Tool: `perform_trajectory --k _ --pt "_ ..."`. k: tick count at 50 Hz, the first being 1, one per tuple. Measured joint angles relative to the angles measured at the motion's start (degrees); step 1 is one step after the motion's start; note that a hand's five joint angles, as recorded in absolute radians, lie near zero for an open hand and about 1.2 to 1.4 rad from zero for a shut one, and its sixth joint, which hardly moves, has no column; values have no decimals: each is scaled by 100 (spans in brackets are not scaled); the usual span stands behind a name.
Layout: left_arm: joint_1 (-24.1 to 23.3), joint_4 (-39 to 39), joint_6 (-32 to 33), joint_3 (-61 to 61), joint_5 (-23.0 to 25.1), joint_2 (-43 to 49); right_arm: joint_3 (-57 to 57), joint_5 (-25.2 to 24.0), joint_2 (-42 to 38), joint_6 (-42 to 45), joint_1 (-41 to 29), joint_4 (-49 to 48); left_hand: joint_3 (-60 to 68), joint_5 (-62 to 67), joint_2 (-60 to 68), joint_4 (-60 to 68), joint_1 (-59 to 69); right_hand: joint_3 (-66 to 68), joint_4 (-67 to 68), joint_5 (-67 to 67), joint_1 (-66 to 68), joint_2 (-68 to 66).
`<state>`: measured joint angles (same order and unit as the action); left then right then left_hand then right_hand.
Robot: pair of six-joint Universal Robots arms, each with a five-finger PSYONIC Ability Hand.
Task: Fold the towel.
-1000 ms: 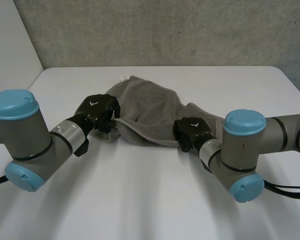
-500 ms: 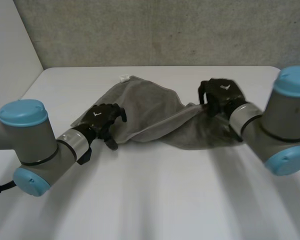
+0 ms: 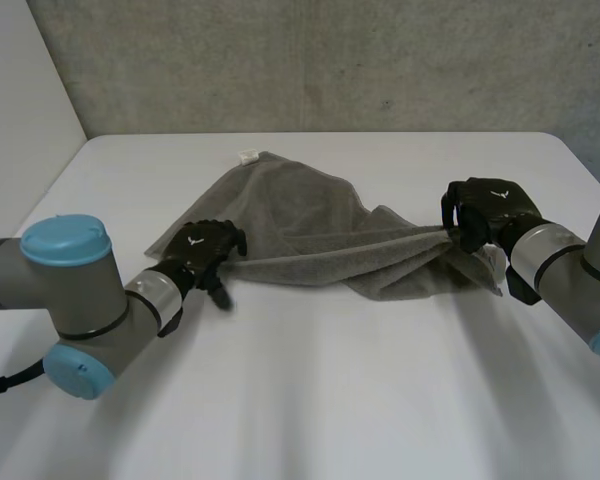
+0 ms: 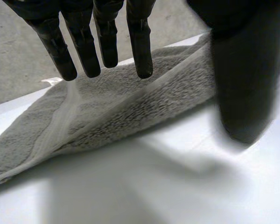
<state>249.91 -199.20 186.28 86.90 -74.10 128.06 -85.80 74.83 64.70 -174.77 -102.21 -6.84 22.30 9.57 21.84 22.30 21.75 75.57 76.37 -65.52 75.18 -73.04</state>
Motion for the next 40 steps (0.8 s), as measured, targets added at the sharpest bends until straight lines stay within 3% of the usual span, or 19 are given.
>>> perform_trajectory --k 12,16,25,40 --pt "-58 -120 225 -557 -227 588 -48 -6 -2 -5 -11 8 123 465 193 80 238 0 0 0 0 0" --pt "-58 -93 350 -695 -227 708 -62 -4 -1 -4 -26 6 560 883 607 554 659 0 0 0 1 0" --pt "-49 -88 456 -834 -223 780 -82 -4 -1 -4 -44 6 2972 3240 3039 3003 3008 0 0 0 18 0" --pt "-47 -95 465 -827 -212 747 -106 -6 11 -8 -35 12 3497 3767 3554 3534 3523 0 0 0 18 0"
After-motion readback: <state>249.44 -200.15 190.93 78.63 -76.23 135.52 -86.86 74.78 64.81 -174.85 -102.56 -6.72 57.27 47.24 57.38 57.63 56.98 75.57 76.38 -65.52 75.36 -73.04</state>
